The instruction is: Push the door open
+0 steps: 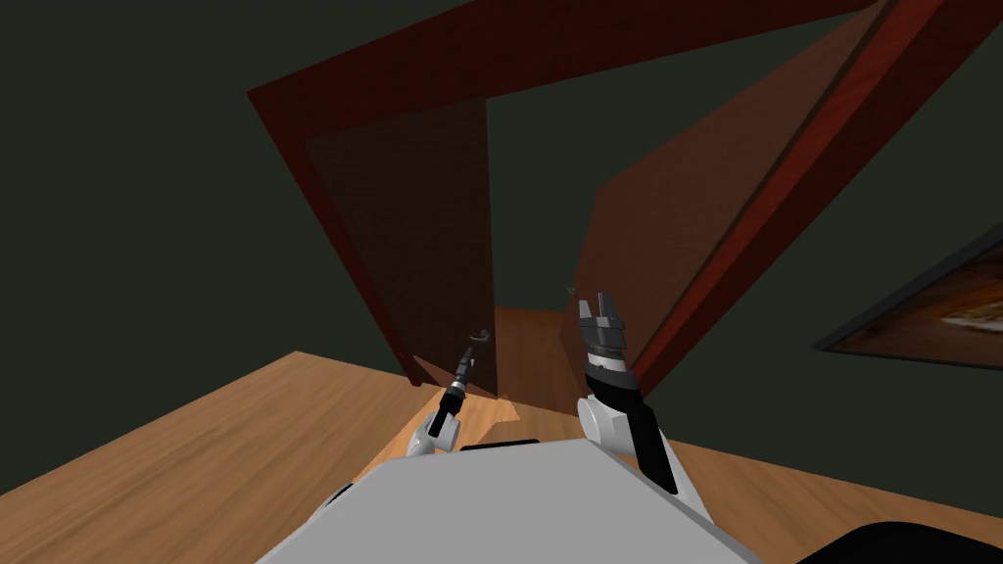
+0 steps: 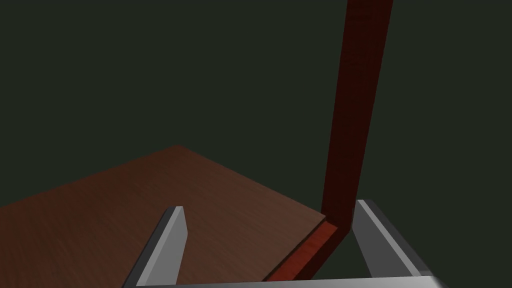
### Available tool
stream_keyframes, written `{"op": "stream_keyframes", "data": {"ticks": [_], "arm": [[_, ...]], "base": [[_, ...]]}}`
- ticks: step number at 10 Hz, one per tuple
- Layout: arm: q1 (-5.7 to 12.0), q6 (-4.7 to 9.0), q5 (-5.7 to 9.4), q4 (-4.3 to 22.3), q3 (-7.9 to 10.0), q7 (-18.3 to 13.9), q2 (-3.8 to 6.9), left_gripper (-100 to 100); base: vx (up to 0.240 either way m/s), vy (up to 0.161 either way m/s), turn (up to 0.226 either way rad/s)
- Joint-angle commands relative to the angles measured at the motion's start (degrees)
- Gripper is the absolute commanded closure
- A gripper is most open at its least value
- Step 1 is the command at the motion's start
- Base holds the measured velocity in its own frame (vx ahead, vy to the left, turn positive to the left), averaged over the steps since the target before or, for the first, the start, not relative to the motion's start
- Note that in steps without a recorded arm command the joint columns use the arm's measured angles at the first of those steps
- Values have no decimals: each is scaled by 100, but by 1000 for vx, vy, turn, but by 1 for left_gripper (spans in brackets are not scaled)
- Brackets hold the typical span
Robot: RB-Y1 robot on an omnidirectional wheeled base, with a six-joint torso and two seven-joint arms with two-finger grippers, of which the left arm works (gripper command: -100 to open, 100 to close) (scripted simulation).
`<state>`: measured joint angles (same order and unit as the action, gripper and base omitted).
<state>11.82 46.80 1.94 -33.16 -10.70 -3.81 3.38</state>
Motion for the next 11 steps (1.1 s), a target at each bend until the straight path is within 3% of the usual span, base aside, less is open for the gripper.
{"op": "stream_keyframes", "data": {"ticks": [1,7,8,11], "arm": [[-21,-4,5,-19,16,9,13,-100],[-33,23,23,15,67,40,-57,-100],[-33,23,23,15,67,40,-57,100],[-33,23,23,15,67,40,-57,100]], "base": [[215,-37,-23],[161,-25,-22],[-11,-1,3],[-12,4,-7]]}}
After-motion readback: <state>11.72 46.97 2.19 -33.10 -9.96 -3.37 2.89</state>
